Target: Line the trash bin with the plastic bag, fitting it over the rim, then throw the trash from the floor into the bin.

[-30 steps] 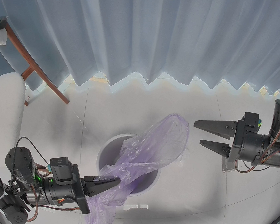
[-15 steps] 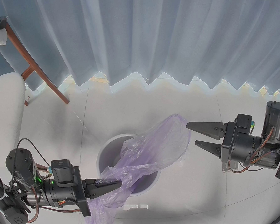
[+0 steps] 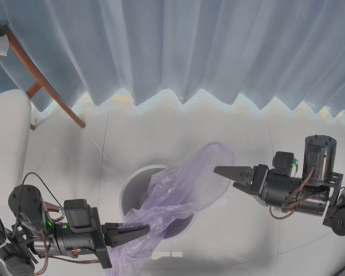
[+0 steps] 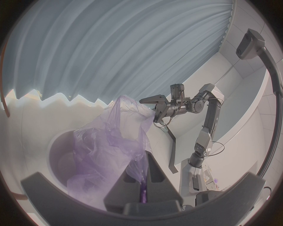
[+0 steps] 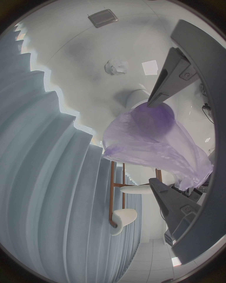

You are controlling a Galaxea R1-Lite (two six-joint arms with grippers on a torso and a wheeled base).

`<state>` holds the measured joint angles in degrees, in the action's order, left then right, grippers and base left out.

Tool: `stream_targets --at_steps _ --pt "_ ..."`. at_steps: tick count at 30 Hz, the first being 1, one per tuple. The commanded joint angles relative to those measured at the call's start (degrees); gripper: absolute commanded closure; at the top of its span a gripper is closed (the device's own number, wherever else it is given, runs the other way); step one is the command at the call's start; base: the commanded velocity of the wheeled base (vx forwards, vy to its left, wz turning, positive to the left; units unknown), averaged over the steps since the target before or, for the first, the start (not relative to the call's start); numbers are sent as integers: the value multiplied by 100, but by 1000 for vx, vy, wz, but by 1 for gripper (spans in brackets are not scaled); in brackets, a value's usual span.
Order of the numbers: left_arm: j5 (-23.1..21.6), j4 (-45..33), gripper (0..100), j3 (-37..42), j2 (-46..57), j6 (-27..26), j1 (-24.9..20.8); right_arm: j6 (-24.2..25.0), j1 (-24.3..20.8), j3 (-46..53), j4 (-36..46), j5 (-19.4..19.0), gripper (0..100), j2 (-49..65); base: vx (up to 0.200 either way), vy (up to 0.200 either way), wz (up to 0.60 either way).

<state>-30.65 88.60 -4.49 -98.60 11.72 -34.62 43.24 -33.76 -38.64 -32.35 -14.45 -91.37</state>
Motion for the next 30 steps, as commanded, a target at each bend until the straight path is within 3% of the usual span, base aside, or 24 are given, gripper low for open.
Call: stream_targets --at_steps 1,12,13,30 --pt "-3 -1 100 44 -72 -3 -1 9 -96 -3 -148 100 0 -215 0 0 0" --pt "6 8 100 18 -81 -3 -1 9 -254 173 -359 117 0 -224 0 0 0" --pt "6 8 100 18 -81 -3 -1 0 -254 208 -368 117 100 -267 0 0 0" --pt "-3 -1 100 246 -230 -3 -194 -9 -316 252 -500 126 100 -408 0 0 0"
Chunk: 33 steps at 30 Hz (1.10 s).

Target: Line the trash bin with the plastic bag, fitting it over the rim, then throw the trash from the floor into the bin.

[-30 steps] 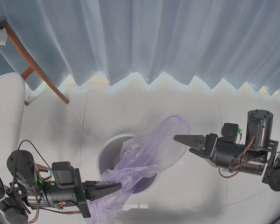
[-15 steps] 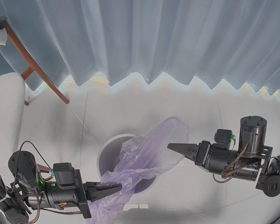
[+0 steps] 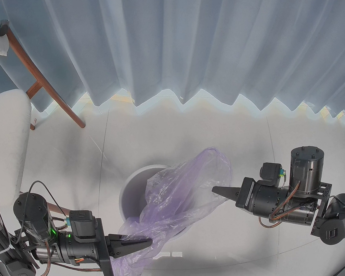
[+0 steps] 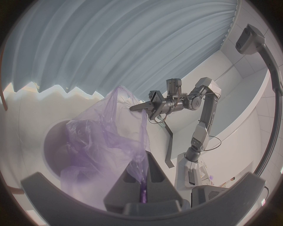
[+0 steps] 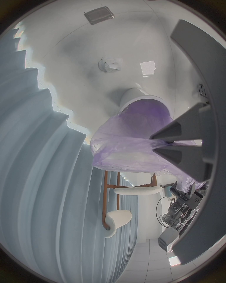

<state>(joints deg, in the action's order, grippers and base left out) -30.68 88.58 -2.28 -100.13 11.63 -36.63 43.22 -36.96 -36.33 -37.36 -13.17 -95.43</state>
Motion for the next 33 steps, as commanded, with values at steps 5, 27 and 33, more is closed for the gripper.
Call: stream_targets --at_steps 5,27,33 --pt "10 2 100 17 -173 15 25 -173 5 91 1 -2 100 -116 0 0 0" --pt "10 2 0 17 -191 59 42 -314 5 311 -816 438 100 -468 0 0 0" --pt "10 2 0 -132 -50 85 455 -490 40 495 -816 429 100 -450 0 0 0"
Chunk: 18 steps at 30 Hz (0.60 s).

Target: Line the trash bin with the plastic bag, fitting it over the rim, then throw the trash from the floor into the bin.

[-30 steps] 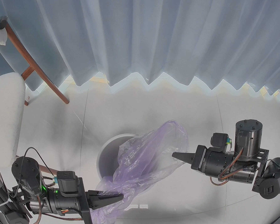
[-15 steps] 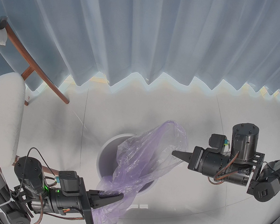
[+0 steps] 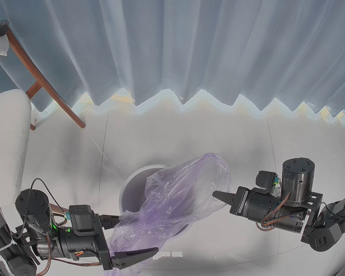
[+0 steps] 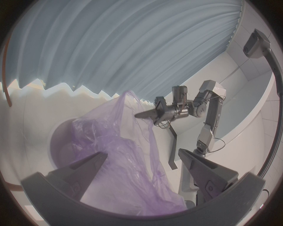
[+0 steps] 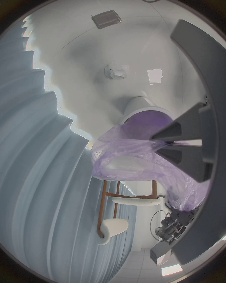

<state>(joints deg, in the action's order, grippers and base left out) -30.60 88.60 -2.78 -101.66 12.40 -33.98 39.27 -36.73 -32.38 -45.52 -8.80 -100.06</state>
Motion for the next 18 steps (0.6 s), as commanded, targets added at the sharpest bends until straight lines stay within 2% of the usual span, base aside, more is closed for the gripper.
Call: stream_targets --at_steps 1,5,7,10,18 --pt "1 -1 0 -91 120 26 216 -121 17 118 -1 -8 100 22 0 0 0" --pt "45 -1 0 -285 225 430 462 -341 87 232 -18 -25 100 30 0 0 0" --pt "203 -1 0 -355 217 553 541 -455 113 293 -27 -51 100 57 0 0 0" --pt "441 -1 0 -399 208 571 585 -534 122 337 -106 -87 100 74 0 0 0" --pt "423 -1 0 -144 208 544 515 -534 201 364 -308 -78 100 48 0 0 0"
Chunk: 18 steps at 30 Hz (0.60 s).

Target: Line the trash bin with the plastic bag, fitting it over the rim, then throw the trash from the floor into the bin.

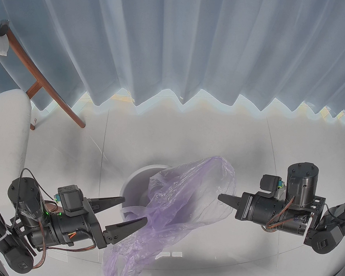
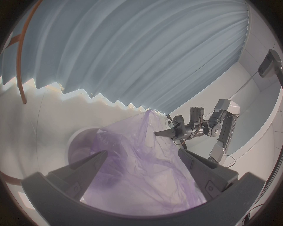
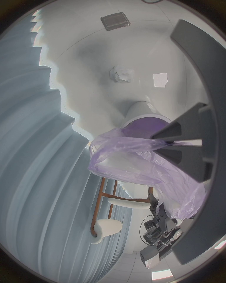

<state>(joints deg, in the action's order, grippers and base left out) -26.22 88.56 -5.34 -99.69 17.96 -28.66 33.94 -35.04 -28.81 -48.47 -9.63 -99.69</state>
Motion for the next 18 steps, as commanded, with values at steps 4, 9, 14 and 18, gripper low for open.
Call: stream_targets --at_steps 4,9,14,18 --pt "-32 3 0 305 29 -38 -34 -1 41 7 -13 5 100 -15 0 0 0" --pt "-50 3 0 393 152 -38 -34 -1 85 -2 -13 5 100 -41 0 0 0" --pt "3 -41 0 534 99 -38 -61 -10 93 -20 -13 5 100 -32 0 0 0" --pt "-6 -59 0 534 38 -38 -87 -10 93 -20 -13 5 100 -41 0 0 0"
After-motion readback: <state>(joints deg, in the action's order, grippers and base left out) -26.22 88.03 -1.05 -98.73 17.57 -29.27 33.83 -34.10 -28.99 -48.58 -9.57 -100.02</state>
